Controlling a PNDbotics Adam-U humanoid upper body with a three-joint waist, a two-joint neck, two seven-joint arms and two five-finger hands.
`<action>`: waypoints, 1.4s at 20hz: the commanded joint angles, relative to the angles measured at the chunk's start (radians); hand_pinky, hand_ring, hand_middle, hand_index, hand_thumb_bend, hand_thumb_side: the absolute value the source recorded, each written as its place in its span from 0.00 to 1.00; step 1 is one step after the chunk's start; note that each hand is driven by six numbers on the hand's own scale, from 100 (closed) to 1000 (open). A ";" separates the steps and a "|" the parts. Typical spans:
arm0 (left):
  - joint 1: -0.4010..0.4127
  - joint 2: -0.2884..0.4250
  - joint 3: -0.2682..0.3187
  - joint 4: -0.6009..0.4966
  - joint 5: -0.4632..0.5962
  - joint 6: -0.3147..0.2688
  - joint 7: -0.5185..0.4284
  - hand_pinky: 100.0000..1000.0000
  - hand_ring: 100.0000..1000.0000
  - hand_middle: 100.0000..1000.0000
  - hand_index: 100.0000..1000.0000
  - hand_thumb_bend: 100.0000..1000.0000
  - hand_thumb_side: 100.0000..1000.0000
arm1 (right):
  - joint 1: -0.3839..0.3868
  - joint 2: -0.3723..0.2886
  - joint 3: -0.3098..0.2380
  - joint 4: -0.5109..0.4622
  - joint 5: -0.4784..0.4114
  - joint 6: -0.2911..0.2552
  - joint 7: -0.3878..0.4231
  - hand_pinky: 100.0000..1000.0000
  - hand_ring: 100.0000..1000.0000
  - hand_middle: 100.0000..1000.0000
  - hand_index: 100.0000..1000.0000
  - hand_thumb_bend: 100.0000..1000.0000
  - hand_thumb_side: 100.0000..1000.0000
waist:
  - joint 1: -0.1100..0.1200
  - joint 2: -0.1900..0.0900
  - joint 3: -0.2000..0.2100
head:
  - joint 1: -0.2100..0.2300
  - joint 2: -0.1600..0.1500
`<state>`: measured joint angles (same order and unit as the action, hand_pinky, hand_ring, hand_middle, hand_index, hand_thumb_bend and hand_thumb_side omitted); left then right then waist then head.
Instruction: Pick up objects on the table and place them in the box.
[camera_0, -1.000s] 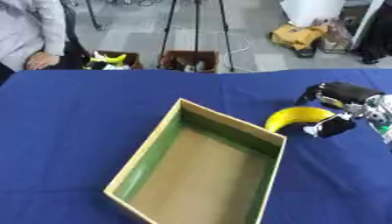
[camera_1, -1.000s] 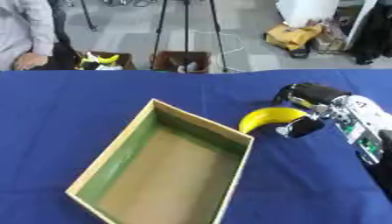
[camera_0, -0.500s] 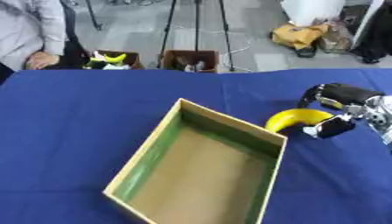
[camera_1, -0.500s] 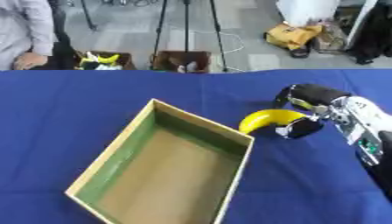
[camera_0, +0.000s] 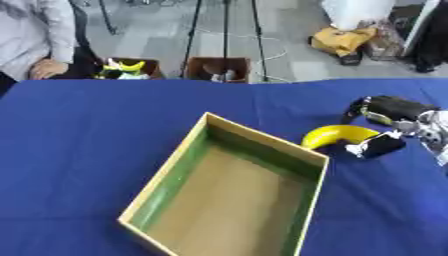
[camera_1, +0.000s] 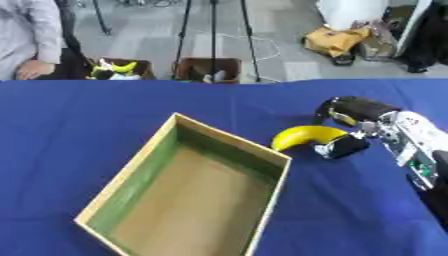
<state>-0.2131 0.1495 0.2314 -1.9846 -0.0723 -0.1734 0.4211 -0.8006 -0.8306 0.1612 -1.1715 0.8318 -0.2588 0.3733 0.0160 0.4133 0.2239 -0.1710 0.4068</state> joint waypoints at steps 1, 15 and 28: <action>-0.011 0.011 0.000 -0.015 -0.005 -0.003 -0.002 0.13 0.35 0.36 0.58 0.00 1.00 | -0.017 -0.022 -0.006 -0.002 0.012 -0.003 0.008 0.73 0.76 0.65 0.73 0.16 0.44 | 0.000 -0.017 0.004 | -0.004 -0.015; -0.013 0.011 0.000 -0.015 -0.006 -0.003 -0.002 0.13 0.35 0.36 0.58 0.00 1.00 | -0.020 -0.022 -0.010 0.001 0.015 -0.006 -0.004 0.71 0.75 0.61 0.70 0.09 0.49 | -0.003 -0.012 0.009 | -0.006 -0.016; -0.012 0.015 0.000 -0.015 -0.005 -0.001 -0.003 0.13 0.35 0.36 0.58 0.00 1.00 | -0.018 -0.031 -0.011 -0.006 0.013 -0.004 -0.021 0.71 0.74 0.60 0.69 0.04 0.53 | -0.002 -0.019 0.000 | -0.004 -0.017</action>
<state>-0.2191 0.1493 0.2313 -1.9846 -0.0723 -0.1748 0.4197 -0.8015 -0.8305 0.1608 -1.1656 0.8432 -0.2634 0.3591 0.0153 0.4188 0.2253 -0.1771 0.4023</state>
